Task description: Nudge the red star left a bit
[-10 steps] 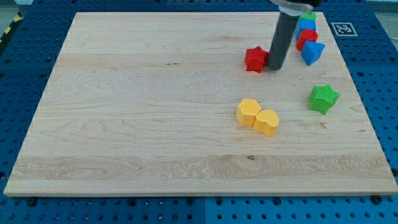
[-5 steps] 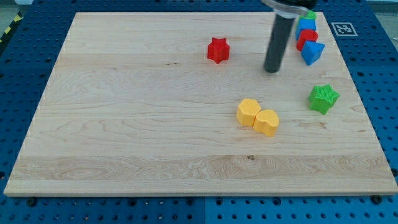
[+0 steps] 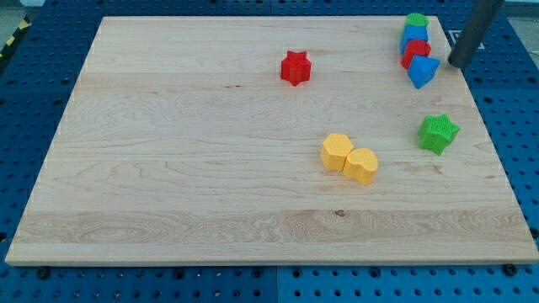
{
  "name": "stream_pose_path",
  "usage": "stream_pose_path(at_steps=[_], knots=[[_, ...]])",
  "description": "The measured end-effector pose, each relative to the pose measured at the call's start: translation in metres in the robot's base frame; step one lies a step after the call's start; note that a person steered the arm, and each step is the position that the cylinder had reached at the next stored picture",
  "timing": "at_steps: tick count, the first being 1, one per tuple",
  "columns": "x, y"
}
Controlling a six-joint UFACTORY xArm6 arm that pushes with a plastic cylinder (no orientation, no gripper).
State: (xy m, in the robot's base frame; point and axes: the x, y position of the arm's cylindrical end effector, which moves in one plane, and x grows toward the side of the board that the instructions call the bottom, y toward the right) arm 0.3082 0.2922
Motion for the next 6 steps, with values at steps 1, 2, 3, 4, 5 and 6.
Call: stream_pose_path(at_steps=[1,2,3,4,5,6], knots=[[-0.001,0.000],[-0.022,-0.002],[-0.025,-0.010],[-0.022,-0.018],[-0.021,-0.049],[-0.019,-0.081]])
